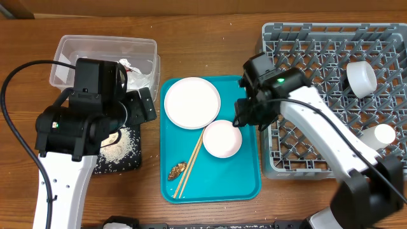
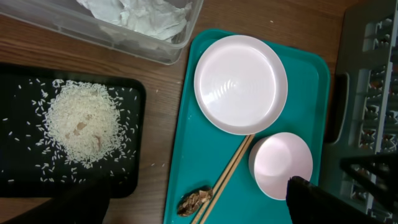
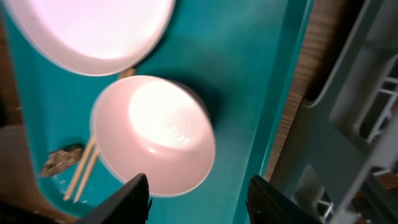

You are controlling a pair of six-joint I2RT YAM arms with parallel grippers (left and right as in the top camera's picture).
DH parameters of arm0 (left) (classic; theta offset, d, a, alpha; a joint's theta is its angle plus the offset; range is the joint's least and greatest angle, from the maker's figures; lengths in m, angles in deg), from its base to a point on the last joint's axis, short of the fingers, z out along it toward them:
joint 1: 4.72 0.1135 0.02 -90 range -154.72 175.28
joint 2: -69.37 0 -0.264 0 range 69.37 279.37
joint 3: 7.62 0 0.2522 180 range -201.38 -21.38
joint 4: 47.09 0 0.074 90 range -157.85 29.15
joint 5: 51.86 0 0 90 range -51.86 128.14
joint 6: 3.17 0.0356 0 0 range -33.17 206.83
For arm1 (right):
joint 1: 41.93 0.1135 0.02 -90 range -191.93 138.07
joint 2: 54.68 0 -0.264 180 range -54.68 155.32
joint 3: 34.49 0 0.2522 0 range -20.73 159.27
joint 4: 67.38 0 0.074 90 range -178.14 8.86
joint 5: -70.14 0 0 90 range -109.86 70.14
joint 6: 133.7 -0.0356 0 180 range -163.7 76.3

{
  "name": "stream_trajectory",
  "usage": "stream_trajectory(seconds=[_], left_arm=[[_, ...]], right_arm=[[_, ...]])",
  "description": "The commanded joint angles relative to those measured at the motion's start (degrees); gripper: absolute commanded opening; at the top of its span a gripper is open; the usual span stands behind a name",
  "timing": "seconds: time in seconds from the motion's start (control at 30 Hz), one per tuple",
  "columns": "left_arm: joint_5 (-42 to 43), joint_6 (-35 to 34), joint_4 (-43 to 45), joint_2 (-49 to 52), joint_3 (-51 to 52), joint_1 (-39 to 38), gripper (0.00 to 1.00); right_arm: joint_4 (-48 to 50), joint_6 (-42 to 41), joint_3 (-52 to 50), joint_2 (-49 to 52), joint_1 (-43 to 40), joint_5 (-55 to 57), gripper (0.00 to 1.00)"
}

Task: Sort waste into correct bins and load items into the dishwasher
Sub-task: 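Reach the right gripper to the pink bowl on the teal tray and grasp it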

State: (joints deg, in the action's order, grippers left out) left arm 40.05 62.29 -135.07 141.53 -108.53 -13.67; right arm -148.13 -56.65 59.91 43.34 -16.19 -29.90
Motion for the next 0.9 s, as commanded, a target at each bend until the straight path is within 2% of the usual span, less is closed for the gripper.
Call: stream_trajectory(seconds=[0.0, 0.2, 0.53, 0.67, 0.77, 0.8, 0.87], left_arm=[[0.7, -0.8, -0.1, 1.0, 0.0, 0.3, 0.91], [0.7, -0.8, -0.1, 1.5, 0.0, 0.3, 0.91], [0.7, -0.8, -0.1, 1.5, 0.0, 0.3, 0.92], [0.7, -0.8, -0.1, 1.5, 0.0, 0.3, 0.91], [0.7, -0.8, -0.1, 1.5, 0.0, 0.3, 0.91], [0.7, -0.8, -0.1, 1.5, 0.0, 0.3, 0.91], [0.7, -0.8, -0.1, 1.5, 0.0, 0.3, 0.91]], right_arm=[[1.4, -2.5, -2.4, 4.0, 0.3, 0.9, 0.52], [3.3, -3.6, -4.7, 8.5, 0.6, 0.9, 0.48], [7.6, -3.6, -9.6, 8.7, 4.3, 1.0, 0.47], [9.6, -5.0, -11.1, 8.7, 5.6, 1.0, 0.33], [10.1, -6.6, -11.0, 8.7, 5.5, 1.4, 0.09], [9.9, -7.3, -10.7, 8.7, 5.5, 1.8, 0.04], [8.4, -8.4, -9.5, 8.7, 5.2, 3.1, 0.04]])
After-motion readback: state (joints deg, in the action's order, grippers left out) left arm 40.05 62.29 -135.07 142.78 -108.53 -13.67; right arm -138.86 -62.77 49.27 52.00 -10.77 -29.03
